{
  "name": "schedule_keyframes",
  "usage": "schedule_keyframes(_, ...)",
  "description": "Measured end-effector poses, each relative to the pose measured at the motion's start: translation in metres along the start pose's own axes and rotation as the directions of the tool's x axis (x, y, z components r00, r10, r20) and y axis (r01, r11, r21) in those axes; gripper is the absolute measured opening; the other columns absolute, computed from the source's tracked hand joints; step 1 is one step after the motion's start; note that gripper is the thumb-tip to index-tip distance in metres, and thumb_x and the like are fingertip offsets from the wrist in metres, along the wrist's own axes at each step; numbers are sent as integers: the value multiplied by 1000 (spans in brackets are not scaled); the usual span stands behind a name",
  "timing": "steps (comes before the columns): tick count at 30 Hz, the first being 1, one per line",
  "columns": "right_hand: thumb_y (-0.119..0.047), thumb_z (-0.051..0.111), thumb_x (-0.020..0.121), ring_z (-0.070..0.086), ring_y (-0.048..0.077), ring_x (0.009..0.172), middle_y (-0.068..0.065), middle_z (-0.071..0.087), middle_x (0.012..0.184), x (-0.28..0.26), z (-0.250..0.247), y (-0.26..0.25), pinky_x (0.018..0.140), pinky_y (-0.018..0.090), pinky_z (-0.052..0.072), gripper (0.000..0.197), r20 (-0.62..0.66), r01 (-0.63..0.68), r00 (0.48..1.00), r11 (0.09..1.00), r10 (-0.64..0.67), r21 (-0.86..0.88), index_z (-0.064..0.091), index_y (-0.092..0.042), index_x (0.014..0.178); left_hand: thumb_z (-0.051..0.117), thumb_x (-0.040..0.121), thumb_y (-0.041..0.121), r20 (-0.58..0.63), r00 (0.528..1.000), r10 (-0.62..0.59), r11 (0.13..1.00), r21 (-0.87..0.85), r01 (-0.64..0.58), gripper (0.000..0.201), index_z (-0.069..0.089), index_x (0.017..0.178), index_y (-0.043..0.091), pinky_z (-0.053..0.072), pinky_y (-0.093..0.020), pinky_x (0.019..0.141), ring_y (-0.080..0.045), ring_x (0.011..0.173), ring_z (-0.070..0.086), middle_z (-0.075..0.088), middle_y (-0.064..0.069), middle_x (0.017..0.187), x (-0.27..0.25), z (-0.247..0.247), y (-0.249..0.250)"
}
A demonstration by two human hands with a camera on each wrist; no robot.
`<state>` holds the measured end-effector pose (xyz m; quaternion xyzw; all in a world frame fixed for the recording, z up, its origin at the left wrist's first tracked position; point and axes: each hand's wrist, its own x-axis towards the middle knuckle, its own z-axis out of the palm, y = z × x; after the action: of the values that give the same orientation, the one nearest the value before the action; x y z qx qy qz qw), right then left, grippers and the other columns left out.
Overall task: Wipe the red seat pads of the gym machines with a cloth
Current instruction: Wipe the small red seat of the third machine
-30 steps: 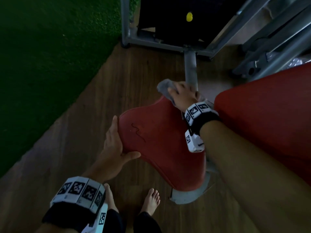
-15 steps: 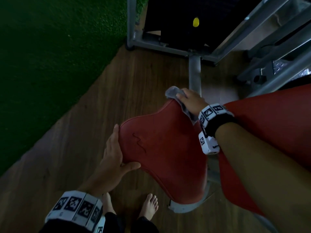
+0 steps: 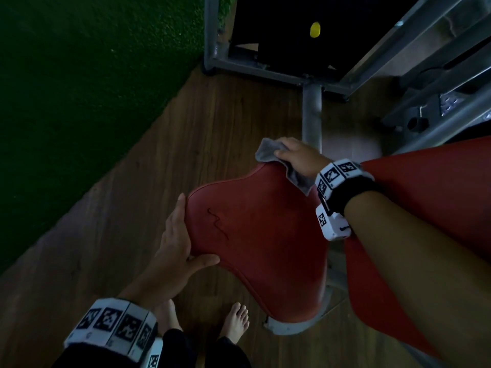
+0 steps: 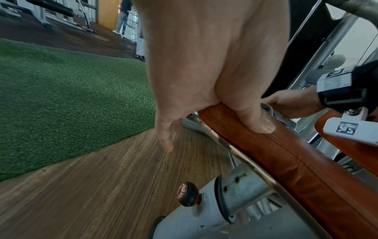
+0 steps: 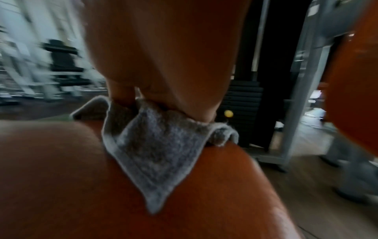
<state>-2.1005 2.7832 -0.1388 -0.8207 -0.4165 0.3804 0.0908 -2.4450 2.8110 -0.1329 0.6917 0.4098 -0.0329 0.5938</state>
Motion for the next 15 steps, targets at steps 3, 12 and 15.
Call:
schedule_keyframes(3, -25, 48, 99, 48, 20, 120, 2, 52, 130, 1, -4, -5, 107, 41, 35, 33, 94, 108, 990, 994, -105, -29, 54, -21, 131, 83, 67, 39, 8, 1000, 3, 1000, 31, -3, 130, -31, 123, 66, 21, -53, 115, -11, 142, 5, -4, 26, 151, -1, -1, 1)
schedule_keyframes(12, -26, 54, 96, 43, 13, 125, -10, 53, 130, -20, 10, -37, 111, 36, 25, 35, 219, 362, 922, 911, -319, -196, 55, -28, 131, 82, 67, 44, -18, 1000, 20, 997, 71, -19, 130, -33, 125, 64, 23, -58, 113, -22, 144, 9, -4, 27, 150, -3, 0, 0)
schedule_keyframes(15, -29, 54, 96, 41, 3, 123, -22, 49, 123, -25, 21, -49, 111, 32, 21, 40, 332, 481, 848, 864, -414, -150, 50, -36, 135, 83, 66, 43, -28, 999, 16, 997, 79, -13, 131, -32, 126, 64, 24, -56, 112, -24, 143, 11, -2, 25, 151, -3, 0, 0)
